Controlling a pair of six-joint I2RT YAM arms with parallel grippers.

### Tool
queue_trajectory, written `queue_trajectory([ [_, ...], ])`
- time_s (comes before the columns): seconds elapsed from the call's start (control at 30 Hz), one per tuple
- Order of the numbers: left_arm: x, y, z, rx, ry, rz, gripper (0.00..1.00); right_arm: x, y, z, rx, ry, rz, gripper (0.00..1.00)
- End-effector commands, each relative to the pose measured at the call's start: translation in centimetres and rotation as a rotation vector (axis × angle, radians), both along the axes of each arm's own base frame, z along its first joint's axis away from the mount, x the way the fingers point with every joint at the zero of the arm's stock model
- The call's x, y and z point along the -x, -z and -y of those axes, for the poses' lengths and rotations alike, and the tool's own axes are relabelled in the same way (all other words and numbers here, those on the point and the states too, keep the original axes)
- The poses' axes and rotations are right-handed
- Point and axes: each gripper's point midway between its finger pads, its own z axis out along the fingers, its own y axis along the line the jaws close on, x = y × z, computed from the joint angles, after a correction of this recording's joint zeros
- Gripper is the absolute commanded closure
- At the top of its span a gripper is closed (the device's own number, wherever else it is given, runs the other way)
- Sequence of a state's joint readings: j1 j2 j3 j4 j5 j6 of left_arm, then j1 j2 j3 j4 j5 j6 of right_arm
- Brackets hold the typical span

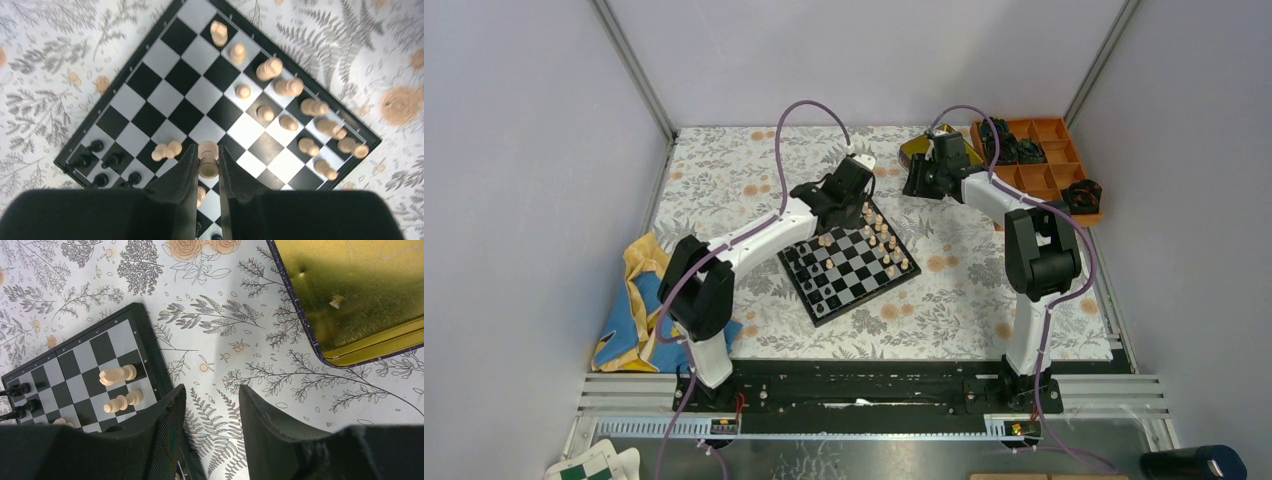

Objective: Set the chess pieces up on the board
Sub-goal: Pick up the chess piece from the chessboard, then place the chess piece on the chessboard.

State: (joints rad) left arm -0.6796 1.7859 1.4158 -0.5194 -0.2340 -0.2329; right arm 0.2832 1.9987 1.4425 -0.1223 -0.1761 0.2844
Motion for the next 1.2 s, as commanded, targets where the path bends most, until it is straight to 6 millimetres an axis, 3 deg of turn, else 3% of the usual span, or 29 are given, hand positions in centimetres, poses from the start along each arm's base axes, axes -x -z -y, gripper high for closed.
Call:
queue_trajectory([
  [0.0,-2.1,-1.3,0.4,-0.04,-0.022,0.049,1.0,-0.8,-2.0,0.5,-0.012,0.012,0.061,0.5],
  [0.2,-5.6,-1.8,1.5,-0.026,-0.049,0.082,1.0,-0.9,-2.3,0.7,-0.01,0.016,0.067,0.48],
  [0.47,-10.3,-1.0,1.4,0.039,-0.125,0.117,1.0,-1.0,-2.5,0.8,-0.009,0.013,0.072,0.43],
  [0.8,-13.1,0.7,0.5,0.065,-0.165,0.142,1.0,-1.1,-2.7,0.9,-0.004,0.016,0.075,0.42],
  [1.17,-15.5,1.5,0.4,0.149,-0.191,0.138,1.0,-1.9,-2.9,0.9,0.005,0.016,0.077,0.33],
])
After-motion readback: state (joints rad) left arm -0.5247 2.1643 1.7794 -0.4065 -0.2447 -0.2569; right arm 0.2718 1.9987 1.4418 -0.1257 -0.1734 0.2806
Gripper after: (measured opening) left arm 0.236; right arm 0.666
